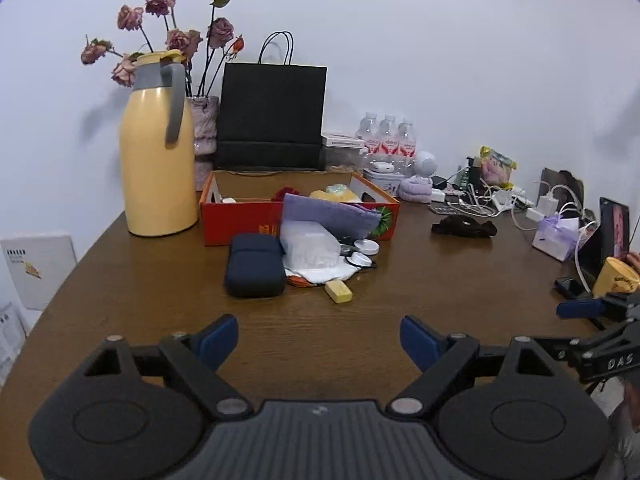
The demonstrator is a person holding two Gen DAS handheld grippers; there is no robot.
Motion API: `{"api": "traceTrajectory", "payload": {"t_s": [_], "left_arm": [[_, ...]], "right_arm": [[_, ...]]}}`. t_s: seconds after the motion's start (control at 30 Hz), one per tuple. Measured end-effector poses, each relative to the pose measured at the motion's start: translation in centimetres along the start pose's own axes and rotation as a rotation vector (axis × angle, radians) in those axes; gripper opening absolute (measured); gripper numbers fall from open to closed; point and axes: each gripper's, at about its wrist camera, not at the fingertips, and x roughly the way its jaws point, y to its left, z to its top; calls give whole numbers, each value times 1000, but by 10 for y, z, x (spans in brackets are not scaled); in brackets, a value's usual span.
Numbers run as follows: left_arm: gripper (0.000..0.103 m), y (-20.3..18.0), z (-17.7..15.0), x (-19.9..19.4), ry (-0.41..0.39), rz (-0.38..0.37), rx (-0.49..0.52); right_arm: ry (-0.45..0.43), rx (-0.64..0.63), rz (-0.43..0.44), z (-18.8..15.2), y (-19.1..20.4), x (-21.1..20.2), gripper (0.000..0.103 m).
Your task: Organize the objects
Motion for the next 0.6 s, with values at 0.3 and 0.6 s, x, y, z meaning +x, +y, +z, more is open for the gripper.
{"api": "traceTrajectory", "payload": {"t_s": [0.3, 0.6], "left_arm": [[86, 6, 4, 47, 65, -3, -36], [53, 3, 46, 139, 69, -143, 16]], "right_arm": [[-35, 17, 31, 10, 8, 36, 103], [-68, -15, 101, 69, -12, 120, 81]]}}
